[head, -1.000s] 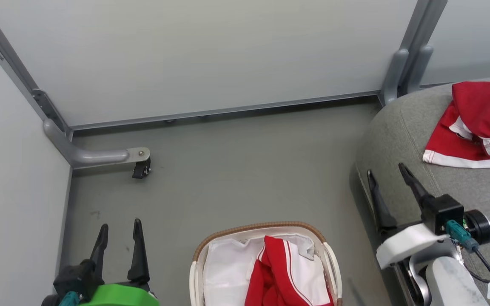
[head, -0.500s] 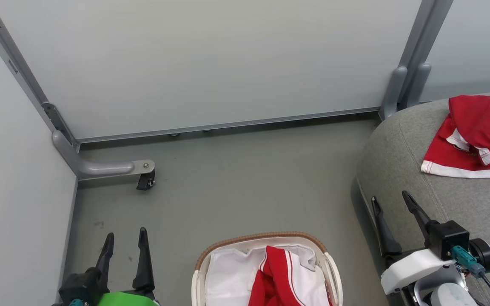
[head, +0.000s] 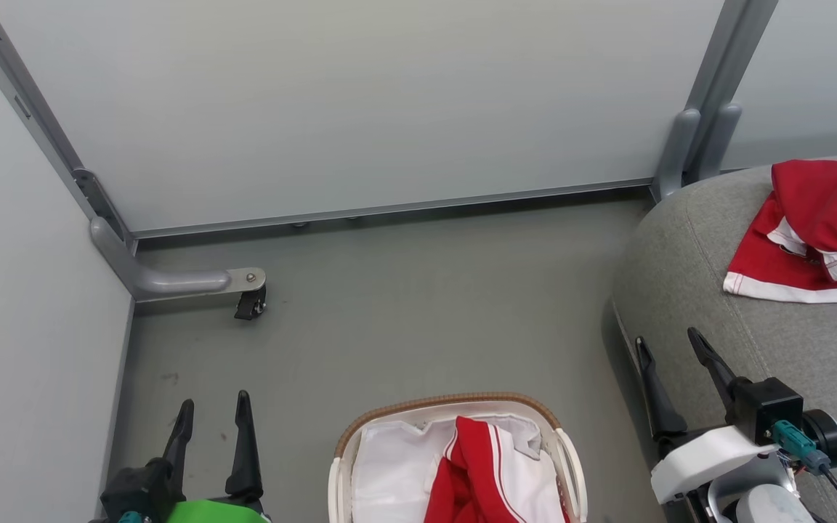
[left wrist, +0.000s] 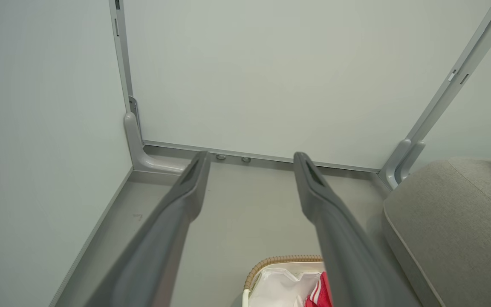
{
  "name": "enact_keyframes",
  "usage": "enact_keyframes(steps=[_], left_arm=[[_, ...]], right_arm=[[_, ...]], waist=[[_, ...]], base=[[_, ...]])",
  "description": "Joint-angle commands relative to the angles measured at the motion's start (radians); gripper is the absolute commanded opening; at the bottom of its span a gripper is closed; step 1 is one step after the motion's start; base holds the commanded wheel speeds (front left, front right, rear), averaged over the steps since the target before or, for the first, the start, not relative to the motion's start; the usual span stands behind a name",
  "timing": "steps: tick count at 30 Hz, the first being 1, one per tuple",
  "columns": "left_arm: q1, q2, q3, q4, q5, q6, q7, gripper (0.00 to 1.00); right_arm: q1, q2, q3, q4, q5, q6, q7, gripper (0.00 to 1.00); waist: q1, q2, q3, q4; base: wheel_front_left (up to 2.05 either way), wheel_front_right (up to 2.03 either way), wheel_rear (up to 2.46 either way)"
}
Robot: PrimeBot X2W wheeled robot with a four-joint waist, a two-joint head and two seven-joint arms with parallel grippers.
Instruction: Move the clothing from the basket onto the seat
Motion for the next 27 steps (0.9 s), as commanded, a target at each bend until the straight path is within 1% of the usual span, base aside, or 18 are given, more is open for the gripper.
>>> enact_keyframes(steps=[1, 16, 21, 27], left_arm=[[-0.009, 0.001, 0.001, -0.002, 0.005, -0.003, 0.0, 1.0], [-0.024, 0.001, -0.009, -0.004, 0.017, -0.005, -0.001, 1.0], [-0.055, 0.001, -0.029, -0.005, 0.053, -0.012, 0.0, 1.0], [-0.138, 0.001, -0.068, 0.0, 0.075, -0.027, 0.0, 1.0]], right_arm=[[-0.001, -0.003, -0.001, -0.002, 0.009, -0.001, -0.002, 1.0], [-0.019, -0.003, -0.008, -0.012, 0.004, -0.001, -0.002, 1.0], [-0.037, -0.003, -0.015, -0.028, -0.001, -0.001, -0.002, 1.0], [-0.083, -0.003, -0.033, -0.051, -0.011, -0.001, -0.002, 1.0]], waist=[[0.0001, 0.0, 0.001, 0.0], [0.0001, 0.0, 0.02, -0.01], [0.0001, 0.0, 0.054, -0.017], [0.0001, 0.0, 0.123, -0.036]], base=[[0.0, 0.0, 0.0], [0.0, 0.0, 0.0], [0.0, 0.0, 0.0], [0.0, 0.0, 0.0]])
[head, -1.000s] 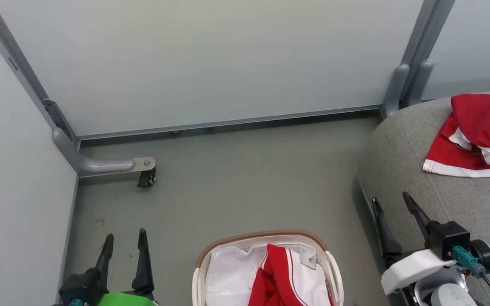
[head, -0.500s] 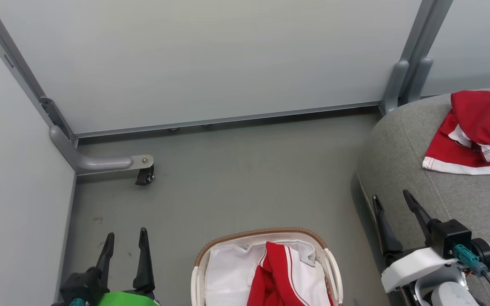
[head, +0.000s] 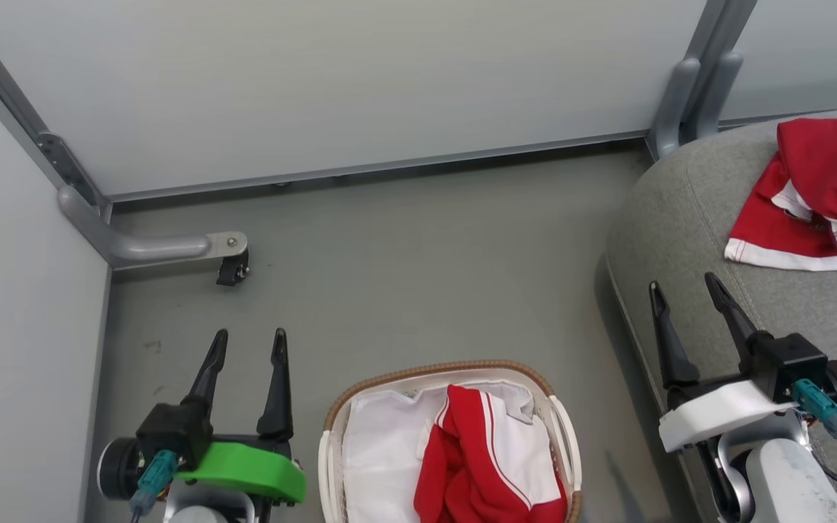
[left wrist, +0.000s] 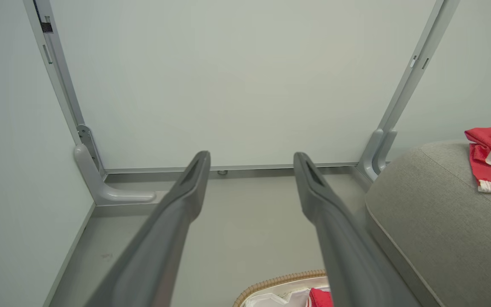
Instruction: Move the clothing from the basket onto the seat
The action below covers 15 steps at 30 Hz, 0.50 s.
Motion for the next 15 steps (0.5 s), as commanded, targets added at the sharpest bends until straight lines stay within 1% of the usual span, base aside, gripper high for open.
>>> enact_keyframes(steps=[1, 7, 15], left_arm=[[-0.033, 0.001, -0.011, 0.007, 0.008, -0.008, 0.0, 1.0], [-0.142, 0.001, -0.097, 0.105, 0.048, -0.026, 0.0, 1.0], [-0.302, 0.003, -0.253, 0.322, 0.022, -0.042, 0.0, 1.0]], right_arm=[[-0.016, -0.003, -0.005, -0.008, -0.003, -0.001, -0.002, 1.0], [-0.063, -0.003, -0.023, -0.039, -0.006, -0.001, -0.002, 1.0], [-0.129, -0.003, -0.019, -0.091, 0.001, -0.001, -0.002, 1.0]], waist=[[0.0001, 0.0, 0.047, -0.018], [0.0001, 0.0, 0.141, -0.06], [0.0001, 0.0, 0.31, -0.134]], base=[[0.0, 0.0, 0.0], [0.0, 0.0, 0.0], [0.0, 0.0, 0.0]])
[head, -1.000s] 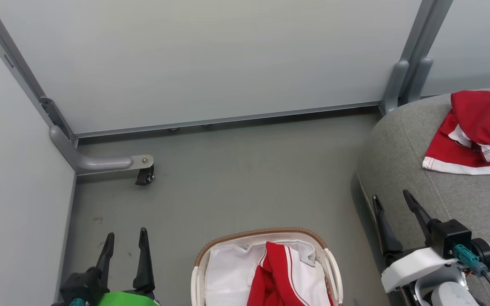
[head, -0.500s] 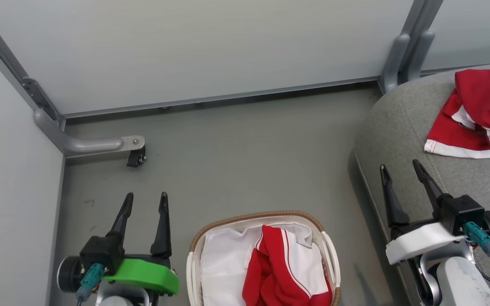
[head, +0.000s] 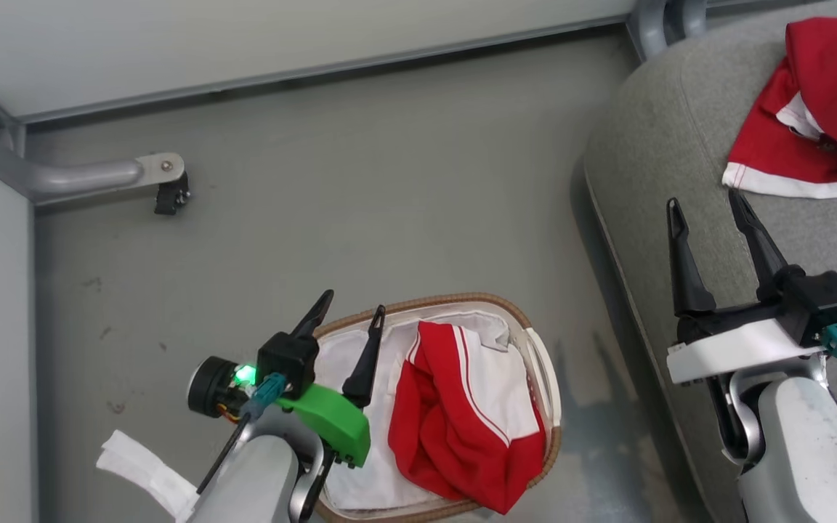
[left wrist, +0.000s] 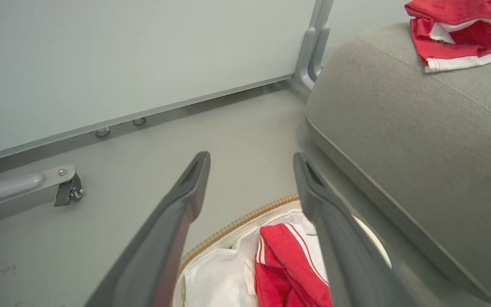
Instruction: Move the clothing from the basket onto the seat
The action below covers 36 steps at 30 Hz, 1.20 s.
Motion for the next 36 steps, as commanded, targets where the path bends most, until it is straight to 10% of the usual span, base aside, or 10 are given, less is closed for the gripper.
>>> enact_keyframes(steps=[1, 20, 36], left_arm=[[-0.037, 0.006, -0.019, 0.045, -0.024, -0.002, 0.001, 1.0], [-0.304, 0.006, -0.298, 0.47, -0.264, -0.01, 0.015, 1.0], [-0.443, 0.006, -0.304, 0.605, -0.392, -0.012, 0.014, 1.0]], right_arm=[[-0.023, -0.002, 0.006, -0.006, 0.004, -0.001, -0.002, 1.0], [-0.149, -0.002, 0.099, -0.063, 0.065, -0.001, -0.002, 1.0], [-0.198, -0.002, 0.158, -0.1, 0.098, -0.001, -0.002, 1.0]], waist=[[0.0, -0.0001, 0.13, -0.08], [0.0, -0.0001, 0.455, -0.253], [0.0, -0.0001, 0.595, -0.31]], base=[[0.0, 0.0, 0.0], [0.0, 0.0, 0.0], [0.0, 0.0, 0.0]])
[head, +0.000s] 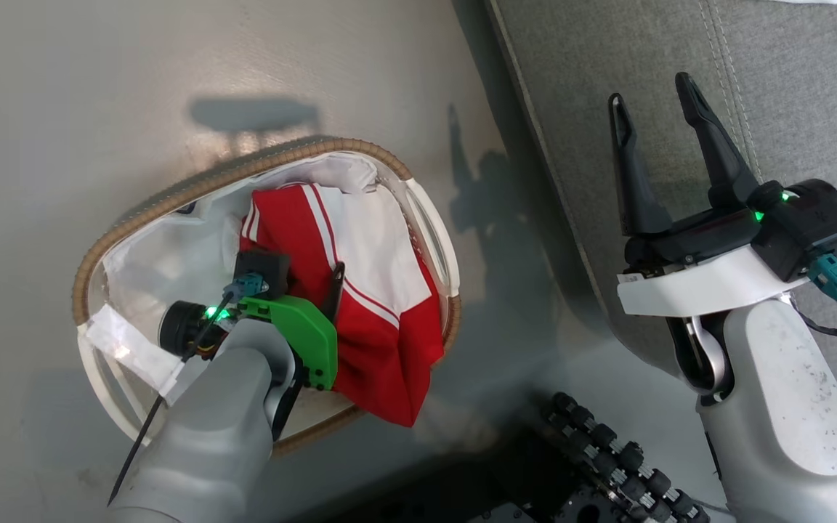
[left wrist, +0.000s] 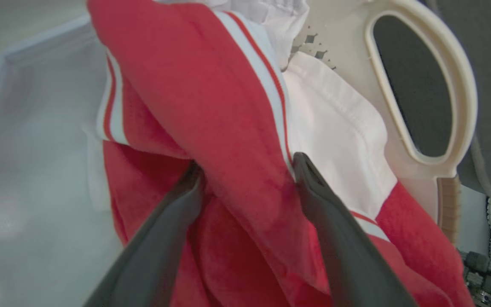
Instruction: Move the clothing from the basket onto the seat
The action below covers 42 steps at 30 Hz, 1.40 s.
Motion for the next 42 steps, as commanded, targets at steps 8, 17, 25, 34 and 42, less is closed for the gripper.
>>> enact_keyframes(steps=[8, 17, 25, 34, 42], left_arm=[[-0.043, 0.006, -0.073, -0.019, -0.016, -0.009, -0.01, 0.0], [-0.024, 0.006, -0.154, -0.056, -0.005, -0.011, -0.018, 0.0], [0.02, 0.006, -0.122, -0.155, 0.018, -0.012, -0.019, 0.0], [0.117, 0.019, -0.063, -0.363, 0.064, -0.012, -0.018, 0.0], [0.167, 0.07, -0.019, -0.562, 0.152, -0.013, -0.018, 0.0]], right_arm=[[-0.02, -0.001, 0.018, 0.019, 0.012, -0.001, -0.002, 1.0], [-0.001, -0.001, -0.006, 0.039, -0.021, -0.001, -0.002, 1.0], [0.023, -0.002, -0.033, 0.058, -0.063, -0.001, -0.002, 1.0], [0.088, -0.002, -0.063, 0.094, -0.113, -0.001, -0.002, 1.0], [0.173, -0.002, -0.083, 0.122, -0.145, -0.001, -0.002, 1.0]], waist=[[-0.0002, -0.0001, 0.03, -0.039], [-0.0002, -0.0001, -0.047, 0.002], [-0.0002, -0.0001, -0.172, 0.085], [-0.0002, -0.0001, -0.372, 0.164], [-0.0002, -0.0001, -0.549, 0.21]], base=[[0.0, 0.0, 0.0], [0.0, 0.0, 0.0], [0.0, 0.0, 0.0], [0.0, 0.0, 0.0], [0.0, 0.0, 0.0]])
